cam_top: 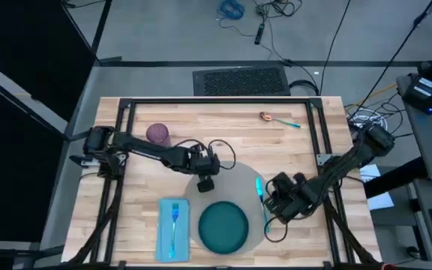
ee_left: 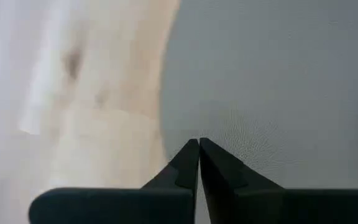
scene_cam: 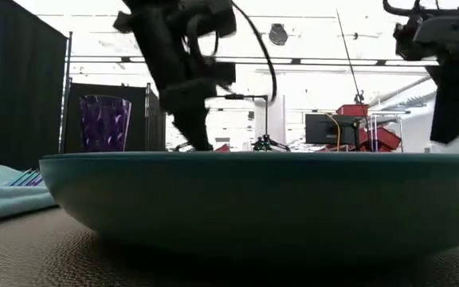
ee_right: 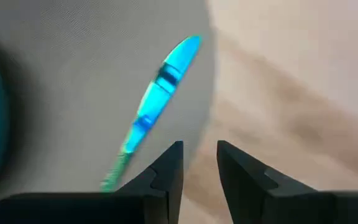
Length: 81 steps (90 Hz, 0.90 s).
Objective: Set table place
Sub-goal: Move the iridescent spoon to the bottom right of the table
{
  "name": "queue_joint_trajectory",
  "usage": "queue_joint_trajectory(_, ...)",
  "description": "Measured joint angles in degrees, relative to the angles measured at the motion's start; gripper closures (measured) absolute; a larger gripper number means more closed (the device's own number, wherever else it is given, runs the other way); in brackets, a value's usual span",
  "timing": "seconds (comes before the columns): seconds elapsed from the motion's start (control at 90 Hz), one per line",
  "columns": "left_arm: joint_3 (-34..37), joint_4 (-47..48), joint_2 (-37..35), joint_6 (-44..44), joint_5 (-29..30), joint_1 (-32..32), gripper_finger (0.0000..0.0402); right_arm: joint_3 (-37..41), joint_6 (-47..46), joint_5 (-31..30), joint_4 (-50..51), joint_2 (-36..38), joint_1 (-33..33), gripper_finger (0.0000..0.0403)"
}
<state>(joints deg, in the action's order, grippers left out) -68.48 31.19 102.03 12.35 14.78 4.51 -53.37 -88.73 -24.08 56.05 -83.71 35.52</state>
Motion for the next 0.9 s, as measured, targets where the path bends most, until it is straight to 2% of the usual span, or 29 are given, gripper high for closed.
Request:
queue_joint_trajectory(0.189, -0.43, 5.9, -7.88, -0.89, 2.24, -0.02, 0.0402, -1.55, 12.98, 0.32, 11.74, 9.01, -5.97, 0.0319)
queue_joint_trajectory(0.267, -0.45, 9.87, -10.79, -0.84, 3.03, -0.06, 0.0402, -1.55, 19.92, 2.47, 14.62, 13.19, -9.88, 0.0319)
queue_joint_trajectory(0.367, -0.45, 14.38, -13.79, -0.86, 4.76, -0.04, 0.0402, -1.55, 28.03, 6.5, 17.51, 17.95, -16.63, 0.0319)
queue_joint_trajectory(0.511, -0.45, 20.23, -17.47, -0.72, 9.75, -0.02, 0.0402, -1.55, 41.84, 7.81, 18.28, 22.87, -29.06, 0.0319)
queue_joint_trajectory(0.578, -0.43, 22.26, -18.29, 0.49, 13.19, -0.02, 0.0402, -1.55, 49.53, 7.97, 17.04, 23.76, -36.05, 0.0319)
queue_joint_trajectory(0.711, -0.43, 20.63, -19.11, 2.35, 20.88, -0.07, 0.0402, -1.55, 64.78, 8.52, 12.38, 23.02, -49.71, 0.0319)
queue_joint_trajectory(0.9, 1.01, 11.48, -18.89, 3.34, 26.76, -0.09, 0.0402, -1.55, 83.25, 18.81, 4.87, 17.79, -66.64, 0.0319)
